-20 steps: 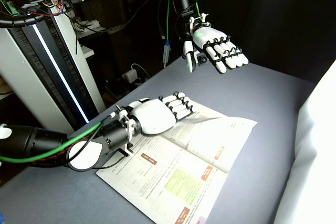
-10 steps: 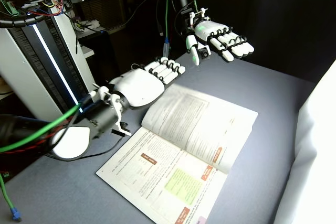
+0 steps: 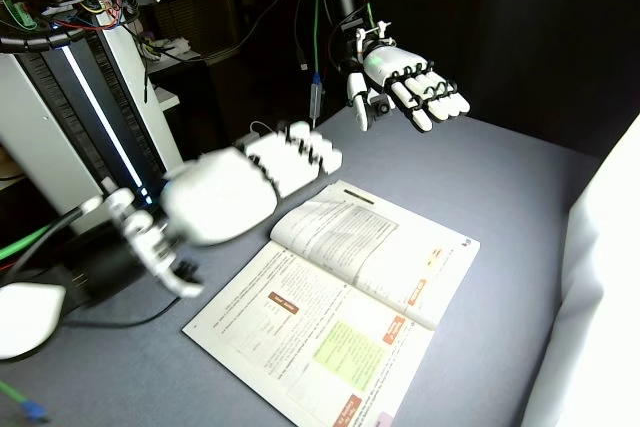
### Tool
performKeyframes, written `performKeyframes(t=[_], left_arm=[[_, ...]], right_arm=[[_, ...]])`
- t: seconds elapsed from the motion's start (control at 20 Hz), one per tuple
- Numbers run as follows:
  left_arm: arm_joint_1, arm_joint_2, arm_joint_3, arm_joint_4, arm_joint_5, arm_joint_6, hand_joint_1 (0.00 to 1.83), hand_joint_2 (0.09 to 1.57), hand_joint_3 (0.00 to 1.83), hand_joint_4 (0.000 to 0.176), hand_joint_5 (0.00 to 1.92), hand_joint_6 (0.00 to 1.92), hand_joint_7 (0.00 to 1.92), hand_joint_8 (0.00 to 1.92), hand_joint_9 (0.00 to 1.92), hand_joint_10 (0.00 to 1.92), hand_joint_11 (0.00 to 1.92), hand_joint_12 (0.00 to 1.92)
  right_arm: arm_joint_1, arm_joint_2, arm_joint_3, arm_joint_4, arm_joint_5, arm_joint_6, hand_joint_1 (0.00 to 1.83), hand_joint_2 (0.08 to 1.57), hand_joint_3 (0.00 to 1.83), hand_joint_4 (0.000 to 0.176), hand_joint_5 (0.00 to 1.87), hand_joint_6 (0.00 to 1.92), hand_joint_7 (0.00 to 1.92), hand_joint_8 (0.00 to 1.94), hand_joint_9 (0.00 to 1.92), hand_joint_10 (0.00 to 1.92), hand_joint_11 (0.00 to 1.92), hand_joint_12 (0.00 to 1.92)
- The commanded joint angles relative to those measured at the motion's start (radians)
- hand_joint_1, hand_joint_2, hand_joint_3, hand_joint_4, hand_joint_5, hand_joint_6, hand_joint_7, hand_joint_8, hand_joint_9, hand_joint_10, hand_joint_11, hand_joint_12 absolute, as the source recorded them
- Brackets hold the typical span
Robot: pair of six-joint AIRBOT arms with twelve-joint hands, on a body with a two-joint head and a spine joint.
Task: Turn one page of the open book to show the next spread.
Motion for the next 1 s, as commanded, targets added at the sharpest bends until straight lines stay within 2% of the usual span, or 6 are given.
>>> performKeyframes(t=[0.0,0.4,0.45,0.55,0.6,0.95], left_arm=[[-0.006,-0.008,0.009,-0.012,-0.114,-0.012,0.00,1.36,0.00,0.007,0.04,0.00,0.00,0.00,0.00,0.00,0.00,0.00],[-0.023,-0.059,0.028,0.037,-0.090,-0.051,0.01,1.34,0.00,0.009,0.00,0.00,0.00,0.00,0.00,0.00,0.00,0.00],[-0.031,-0.069,0.034,0.053,-0.077,-0.061,0.00,1.33,0.00,0.055,0.00,0.00,0.00,0.00,0.00,0.00,0.00,0.00],[-0.042,-0.086,0.042,0.073,-0.064,-0.074,0.00,1.33,0.00,0.075,0.02,0.01,0.00,0.00,0.00,0.00,0.00,0.00],[-0.045,-0.093,0.044,0.076,-0.064,-0.079,0.00,1.34,0.00,0.052,0.06,0.02,0.00,0.00,0.00,0.00,0.00,0.00],[-0.065,-0.138,0.063,0.087,-0.063,-0.106,0.00,1.32,0.00,0.074,0.01,0.00,0.00,0.00,0.00,0.00,0.00,0.00]], right_arm=[[-0.016,0.026,-0.017,0.081,0.071,-0.016,0.00,1.28,0.01,0.000,0.00,0.00,0.00,0.00,0.00,0.00,0.00,0.00],[-0.225,0.207,-0.123,0.380,0.072,-0.197,0.00,1.26,0.00,0.000,0.00,0.00,0.00,0.00,0.00,0.00,0.00,0.00],[-0.234,0.214,-0.125,0.395,0.072,-0.203,0.00,1.29,0.01,0.000,0.00,0.00,0.00,0.00,0.00,0.00,0.00,0.00],[-0.245,0.218,-0.128,0.418,0.077,-0.214,0.00,1.30,0.02,0.000,0.00,0.00,0.00,0.00,0.00,0.00,0.00,0.00],[-0.248,0.218,-0.129,0.428,0.079,-0.221,0.00,1.30,0.01,0.000,0.00,0.00,0.00,0.00,0.00,0.00,0.00,0.00],[-0.281,0.223,-0.128,0.499,0.097,-0.260,0.00,1.32,0.02,0.000,0.00,0.00,0.00,0.00,0.00,0.00,0.00,0.00]])
